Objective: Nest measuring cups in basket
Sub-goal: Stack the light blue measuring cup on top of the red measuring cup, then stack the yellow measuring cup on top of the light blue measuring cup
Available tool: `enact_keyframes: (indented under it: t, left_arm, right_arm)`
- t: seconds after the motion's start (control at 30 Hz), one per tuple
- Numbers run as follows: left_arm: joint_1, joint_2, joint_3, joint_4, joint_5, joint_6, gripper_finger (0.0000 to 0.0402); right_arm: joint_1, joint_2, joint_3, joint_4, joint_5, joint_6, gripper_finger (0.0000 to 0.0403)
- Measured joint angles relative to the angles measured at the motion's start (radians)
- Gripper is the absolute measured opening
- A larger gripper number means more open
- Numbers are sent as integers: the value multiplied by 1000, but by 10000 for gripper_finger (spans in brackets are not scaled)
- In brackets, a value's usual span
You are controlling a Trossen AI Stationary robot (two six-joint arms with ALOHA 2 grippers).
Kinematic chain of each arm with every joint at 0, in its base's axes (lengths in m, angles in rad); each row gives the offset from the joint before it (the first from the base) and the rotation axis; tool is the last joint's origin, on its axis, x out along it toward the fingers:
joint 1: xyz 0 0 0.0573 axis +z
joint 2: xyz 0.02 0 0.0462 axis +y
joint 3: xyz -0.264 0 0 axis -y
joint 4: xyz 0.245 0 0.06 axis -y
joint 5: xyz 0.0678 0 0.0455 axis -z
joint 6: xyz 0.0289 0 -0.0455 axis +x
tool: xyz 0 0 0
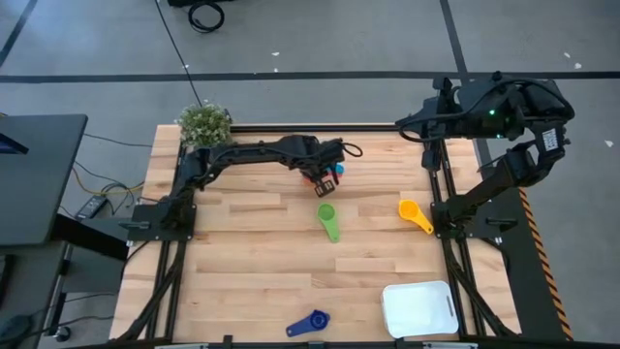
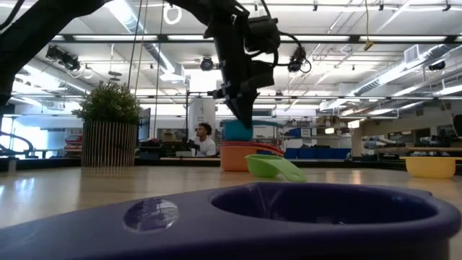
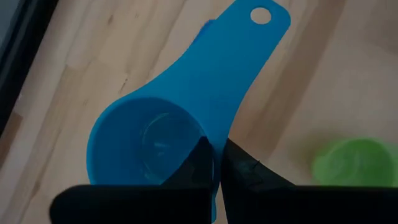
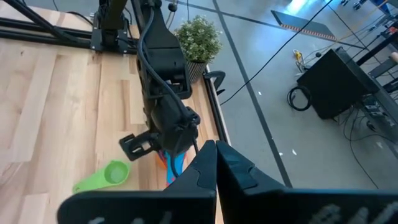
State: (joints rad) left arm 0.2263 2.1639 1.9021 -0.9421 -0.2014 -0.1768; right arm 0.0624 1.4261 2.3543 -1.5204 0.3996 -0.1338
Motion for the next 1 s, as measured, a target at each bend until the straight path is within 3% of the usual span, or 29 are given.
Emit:
enact_keyframes:
  t: [0.3,0.73,1.0]
  left_arm:
    - [9,0,-59,63,1,3,14]
    - [9,0,-59,78,1,-37,90]
    - [1,0,-2,6,47,-55,95]
  right_arm:
    - [0,0,0,0,0,0,2]
    - [0,0,0,-1,0,1,5]
    - [0,0,0,-1,0,0,6]
